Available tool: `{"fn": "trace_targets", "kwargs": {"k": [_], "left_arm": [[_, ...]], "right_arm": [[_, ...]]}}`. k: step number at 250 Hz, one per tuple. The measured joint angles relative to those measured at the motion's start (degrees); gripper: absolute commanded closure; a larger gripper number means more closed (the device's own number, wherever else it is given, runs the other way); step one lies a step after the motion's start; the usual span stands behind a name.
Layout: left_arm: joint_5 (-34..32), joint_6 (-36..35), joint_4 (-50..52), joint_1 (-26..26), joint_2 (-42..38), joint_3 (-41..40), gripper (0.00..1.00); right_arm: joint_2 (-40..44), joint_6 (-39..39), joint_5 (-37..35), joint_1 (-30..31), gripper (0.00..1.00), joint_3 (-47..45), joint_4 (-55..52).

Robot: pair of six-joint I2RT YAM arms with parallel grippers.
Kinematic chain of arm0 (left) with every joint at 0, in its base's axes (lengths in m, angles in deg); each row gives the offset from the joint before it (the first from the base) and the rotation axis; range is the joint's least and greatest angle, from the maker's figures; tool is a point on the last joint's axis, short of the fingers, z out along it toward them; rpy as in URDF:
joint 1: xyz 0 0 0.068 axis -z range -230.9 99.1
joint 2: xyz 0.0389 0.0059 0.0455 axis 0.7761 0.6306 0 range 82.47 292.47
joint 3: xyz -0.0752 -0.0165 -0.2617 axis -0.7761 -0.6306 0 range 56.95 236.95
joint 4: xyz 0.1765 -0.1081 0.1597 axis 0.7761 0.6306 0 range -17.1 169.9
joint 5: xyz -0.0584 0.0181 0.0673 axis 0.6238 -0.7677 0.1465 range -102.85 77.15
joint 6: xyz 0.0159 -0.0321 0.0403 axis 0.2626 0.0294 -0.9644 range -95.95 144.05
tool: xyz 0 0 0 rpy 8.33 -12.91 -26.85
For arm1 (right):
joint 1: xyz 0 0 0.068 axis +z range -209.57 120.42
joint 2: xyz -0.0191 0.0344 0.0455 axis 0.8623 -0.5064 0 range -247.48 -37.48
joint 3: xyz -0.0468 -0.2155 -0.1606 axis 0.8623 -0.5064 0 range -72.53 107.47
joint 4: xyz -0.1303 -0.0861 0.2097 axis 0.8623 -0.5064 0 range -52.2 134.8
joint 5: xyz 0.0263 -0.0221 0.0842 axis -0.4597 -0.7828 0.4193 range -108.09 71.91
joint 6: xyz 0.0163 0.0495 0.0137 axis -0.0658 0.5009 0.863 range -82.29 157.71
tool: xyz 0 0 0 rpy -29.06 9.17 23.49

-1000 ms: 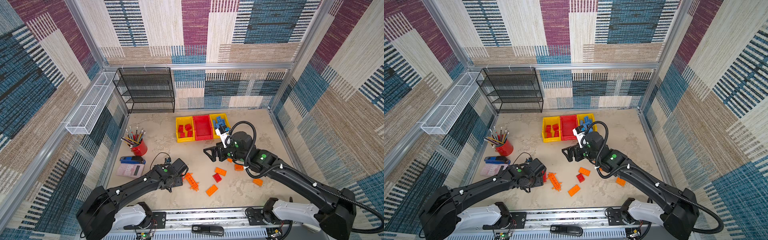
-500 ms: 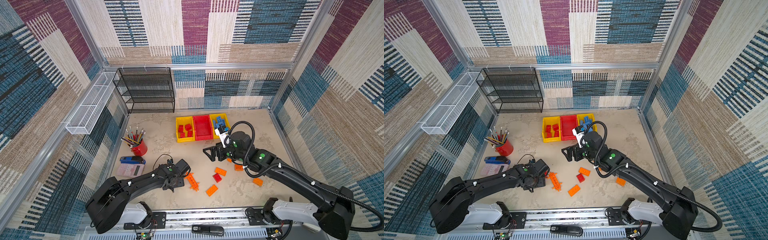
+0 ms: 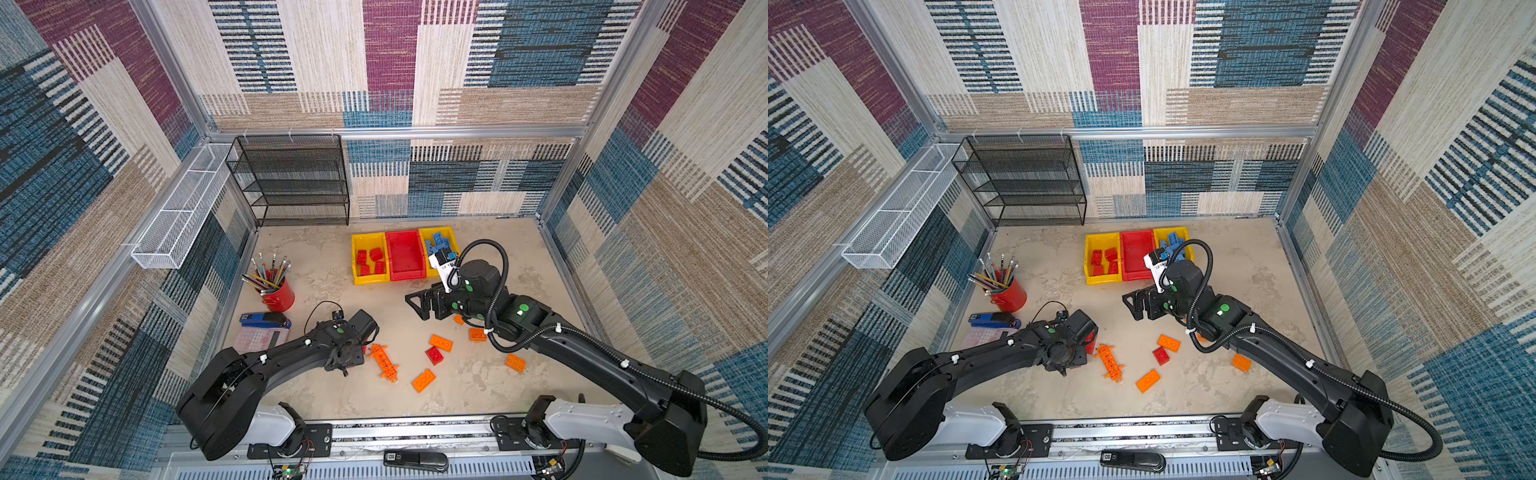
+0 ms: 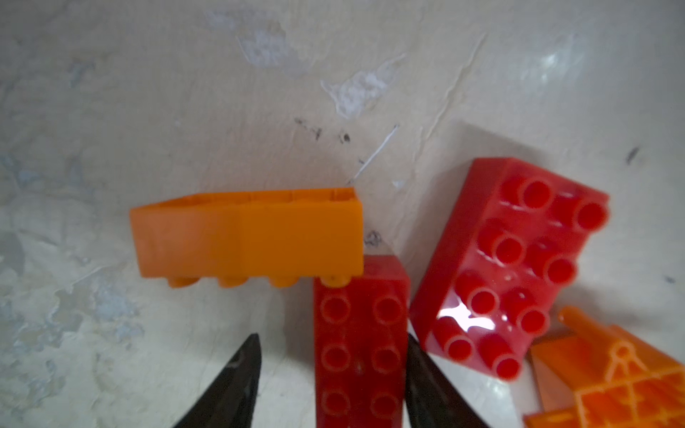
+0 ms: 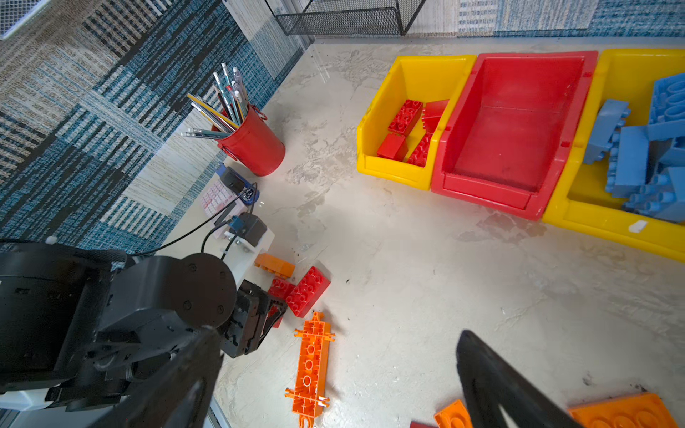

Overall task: Sort the legos into containers by color
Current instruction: Pick up the lego from the middle-left of the table.

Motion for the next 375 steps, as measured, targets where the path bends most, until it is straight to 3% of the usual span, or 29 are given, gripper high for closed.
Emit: {"fn": "trace_targets", "kwargs": {"k": [43, 146, 257, 305, 375], "left_arm": [[0.26, -1.33, -1.01, -0.48, 0.59, 0.48, 0.69], [2.14, -1.44, -1.57, -0.72, -2.95, -1.7, 0.78], [-0.44, -3.69, 10.95, -0.72, -10.25, 13.53, 0.77], [-2.08, -8.15, 11.93, -3.78, -3.56, 24.92, 0.77], [0.74, -16.46, 8.68, -11.76, 16.87, 46.14, 0.78]], "right_arm": [[-0.37, -0.02, -0.15, 0.0, 0.01, 0.02, 0.02], [-3.58, -0.87, 0.09, 0.0, 0.01, 1.9, 0.48], [-3.58, -1.95, 0.02, 0.0, 0.01, 2.97, 0.57], [-3.61, -2.71, -0.68, -0.02, 0.01, 4.42, 0.44], [-1.4, -4.13, -4.39, -0.07, 0.01, 5.79, -0.5]]}}
